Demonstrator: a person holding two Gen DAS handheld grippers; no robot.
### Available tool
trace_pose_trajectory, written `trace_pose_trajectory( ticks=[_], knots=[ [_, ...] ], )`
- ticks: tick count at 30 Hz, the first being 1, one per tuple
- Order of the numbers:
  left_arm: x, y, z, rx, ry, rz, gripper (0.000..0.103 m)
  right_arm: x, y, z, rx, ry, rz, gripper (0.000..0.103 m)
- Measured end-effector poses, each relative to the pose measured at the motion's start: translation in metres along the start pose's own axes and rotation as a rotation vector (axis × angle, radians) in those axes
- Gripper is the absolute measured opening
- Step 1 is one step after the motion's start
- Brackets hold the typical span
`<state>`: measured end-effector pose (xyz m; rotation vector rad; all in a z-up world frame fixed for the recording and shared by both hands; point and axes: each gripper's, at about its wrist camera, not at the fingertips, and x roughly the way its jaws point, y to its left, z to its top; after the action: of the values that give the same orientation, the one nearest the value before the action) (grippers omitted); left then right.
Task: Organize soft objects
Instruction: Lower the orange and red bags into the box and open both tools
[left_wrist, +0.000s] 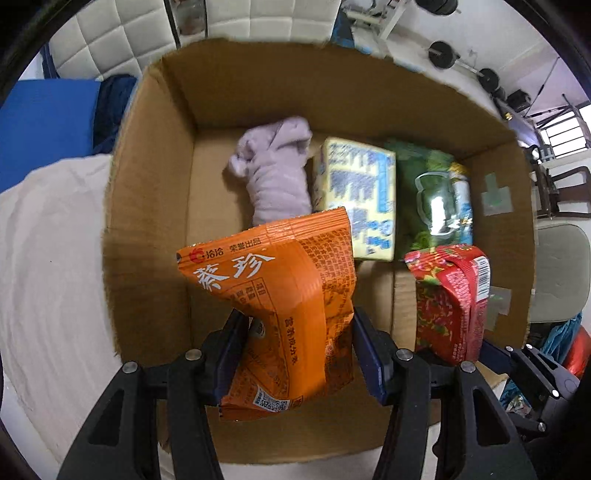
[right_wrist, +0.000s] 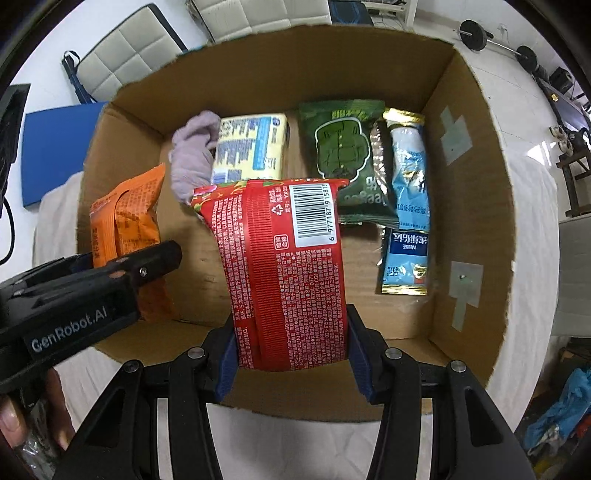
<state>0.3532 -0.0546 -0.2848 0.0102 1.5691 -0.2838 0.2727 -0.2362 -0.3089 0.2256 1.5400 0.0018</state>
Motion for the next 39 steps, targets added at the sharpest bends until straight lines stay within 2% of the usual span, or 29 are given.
trace_pose_trajectory(
  ticks=[5, 7, 8, 9, 13, 21, 22, 23, 24, 25, 26, 27, 39],
  knots=[
    [0.020, 0.008, 0.004, -0.032, 0.073, -0.033, 0.055, 0.018, -0.002, 0.008, 0.005, 0.037, -0.002, 0.055],
    [0.026, 0.011, 0.003, -0.054, 0.109, -0.067, 0.057, 0.027, -0.003, 0.011, 0.003, 0.067, 0.010, 0.056],
    [0.027, 0.012, 0.002, -0.061, 0.114, -0.079, 0.059, 0.030, -0.003, 0.011, 0.006, 0.080, 0.024, 0.062],
    [0.027, 0.012, 0.001, -0.066, 0.108, -0.082, 0.061, 0.032, -0.005, 0.012, 0.010, 0.084, 0.034, 0.067],
    [0.024, 0.011, -0.003, -0.055, 0.092, -0.061, 0.063, 0.032, -0.006, 0.012, 0.000, 0.066, 0.012, 0.072],
    [0.009, 0.011, -0.011, -0.045, 0.041, -0.031, 0.064, 0.027, -0.013, 0.011, 0.001, 0.054, -0.012, 0.072],
    [0.005, 0.010, -0.012, -0.041, 0.028, -0.020, 0.067, 0.024, -0.013, 0.010, 0.000, 0.050, -0.019, 0.072],
    [0.002, 0.009, -0.014, -0.036, 0.019, -0.012, 0.083, 0.022, -0.012, 0.007, 0.000, 0.046, -0.026, 0.075],
    [-0.002, 0.009, -0.016, -0.032, 0.001, 0.008, 0.097, 0.020, -0.013, 0.005, 0.001, 0.041, -0.029, 0.086],
    [-0.003, 0.008, -0.015, -0.029, -0.011, 0.025, 0.099, 0.018, -0.013, 0.004, 0.001, 0.036, -0.029, 0.092],
    [-0.007, 0.006, -0.017, -0.020, -0.028, 0.044, 0.099, 0.015, -0.013, 0.001, 0.001, 0.029, -0.030, 0.100],
    [-0.011, 0.005, -0.019, -0.013, -0.039, 0.059, 0.099, 0.007, -0.013, 0.000, 0.003, 0.016, -0.033, 0.102],
    [-0.065, -0.008, -0.046, -0.012, -0.152, 0.040, 0.099, -0.048, -0.022, -0.018, 0.011, -0.094, -0.032, 0.103]
  ],
)
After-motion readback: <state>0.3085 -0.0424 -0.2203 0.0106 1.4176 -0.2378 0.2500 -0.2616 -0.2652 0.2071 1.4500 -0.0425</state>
